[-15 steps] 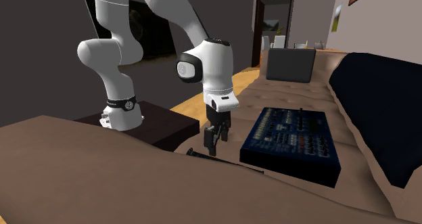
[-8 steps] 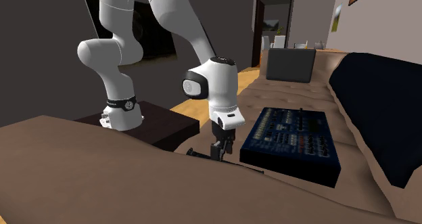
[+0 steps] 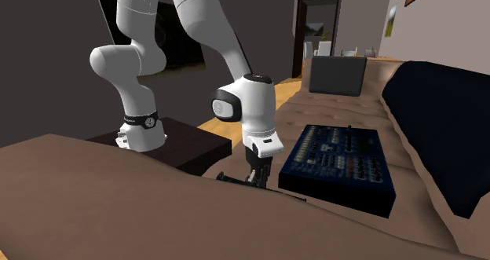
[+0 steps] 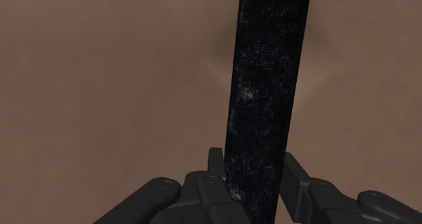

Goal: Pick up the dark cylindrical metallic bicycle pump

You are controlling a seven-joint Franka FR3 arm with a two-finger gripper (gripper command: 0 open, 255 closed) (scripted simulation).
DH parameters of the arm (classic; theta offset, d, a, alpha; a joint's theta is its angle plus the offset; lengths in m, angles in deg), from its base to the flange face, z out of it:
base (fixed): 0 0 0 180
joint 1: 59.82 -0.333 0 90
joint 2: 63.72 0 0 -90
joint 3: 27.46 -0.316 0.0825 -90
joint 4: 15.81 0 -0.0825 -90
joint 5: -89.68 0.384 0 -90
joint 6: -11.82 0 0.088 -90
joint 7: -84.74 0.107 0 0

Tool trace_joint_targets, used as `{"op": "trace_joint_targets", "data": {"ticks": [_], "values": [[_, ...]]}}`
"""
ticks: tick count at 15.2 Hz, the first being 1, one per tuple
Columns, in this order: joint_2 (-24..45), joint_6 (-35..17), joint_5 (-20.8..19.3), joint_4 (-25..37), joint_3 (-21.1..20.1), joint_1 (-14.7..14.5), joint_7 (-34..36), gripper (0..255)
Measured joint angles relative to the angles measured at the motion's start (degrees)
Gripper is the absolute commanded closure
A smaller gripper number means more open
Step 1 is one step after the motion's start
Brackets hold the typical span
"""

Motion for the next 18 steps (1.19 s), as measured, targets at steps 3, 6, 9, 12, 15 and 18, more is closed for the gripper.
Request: {"op": "trace_joint_targets", "data": {"ticks": [3, 6, 9, 12, 15, 18], "values": [[0.0, 0.0, 0.0, 0.0, 0.0, 0.0, 0.0, 255], [0.0, -0.1, 0.0, 0.0, 0.0, 0.0, 0.1, 255], [-1.6, 1.1, 0.1, -0.5, -0.1, -0.1, 0.2, 255], [-3.8, 2.8, 0.2, -1.0, -0.2, 0.0, 0.1, 255], [-6.4, 4.7, 0.3, -1.7, -0.4, 0.2, 0.1, 255], [-8.7, 6.7, 0.5, -1.9, -0.5, 0.4, -0.1, 255]]}}
